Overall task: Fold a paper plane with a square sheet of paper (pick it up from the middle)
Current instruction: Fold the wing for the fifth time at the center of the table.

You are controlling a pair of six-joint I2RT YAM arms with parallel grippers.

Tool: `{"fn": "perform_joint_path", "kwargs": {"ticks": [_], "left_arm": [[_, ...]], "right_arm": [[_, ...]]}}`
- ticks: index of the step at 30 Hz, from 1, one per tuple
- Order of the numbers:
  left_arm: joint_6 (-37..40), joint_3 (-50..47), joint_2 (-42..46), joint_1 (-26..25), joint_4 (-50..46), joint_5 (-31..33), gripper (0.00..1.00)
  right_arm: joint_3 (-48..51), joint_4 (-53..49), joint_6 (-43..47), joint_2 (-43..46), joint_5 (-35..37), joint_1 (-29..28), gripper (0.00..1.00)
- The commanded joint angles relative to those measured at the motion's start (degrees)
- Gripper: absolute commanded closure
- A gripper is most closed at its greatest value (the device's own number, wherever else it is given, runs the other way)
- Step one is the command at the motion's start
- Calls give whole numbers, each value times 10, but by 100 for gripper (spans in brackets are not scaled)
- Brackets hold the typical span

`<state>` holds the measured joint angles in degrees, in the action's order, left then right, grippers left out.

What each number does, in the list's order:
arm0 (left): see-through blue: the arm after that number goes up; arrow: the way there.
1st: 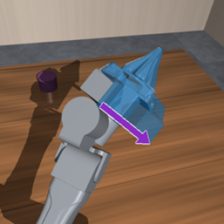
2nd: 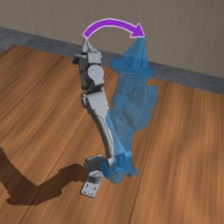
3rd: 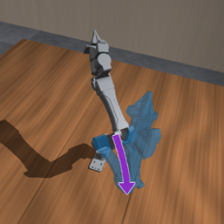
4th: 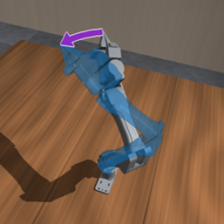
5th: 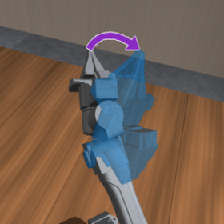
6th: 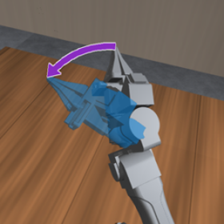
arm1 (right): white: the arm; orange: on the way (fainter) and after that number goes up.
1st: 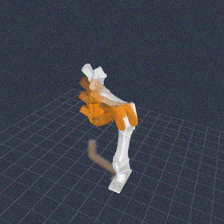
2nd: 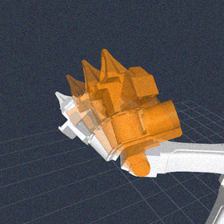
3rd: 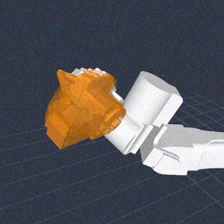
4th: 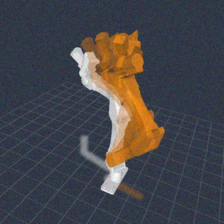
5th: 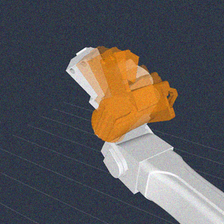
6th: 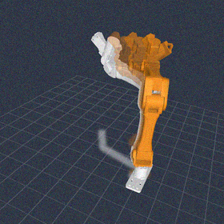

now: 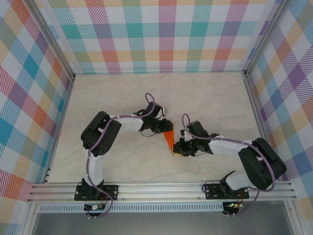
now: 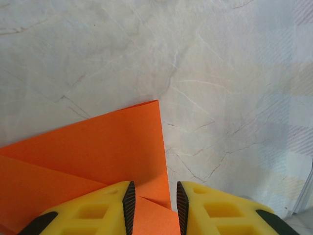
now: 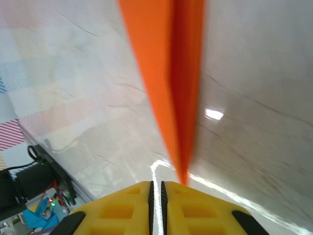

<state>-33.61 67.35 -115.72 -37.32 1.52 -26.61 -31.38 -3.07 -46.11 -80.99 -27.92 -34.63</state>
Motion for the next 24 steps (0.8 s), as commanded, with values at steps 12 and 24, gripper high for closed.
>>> {"fn": "perform_joint_path", "kwargs": {"ticks": [12, 24], "left_arm": [[9, -9, -18, 2, -41, 23, 68], [9, -11, -19, 2, -42, 23, 68]], "right_arm": [[-57, 110, -65, -90, 19, -4, 87], [-72, 160, -106, -185, 38, -5, 88]]}}
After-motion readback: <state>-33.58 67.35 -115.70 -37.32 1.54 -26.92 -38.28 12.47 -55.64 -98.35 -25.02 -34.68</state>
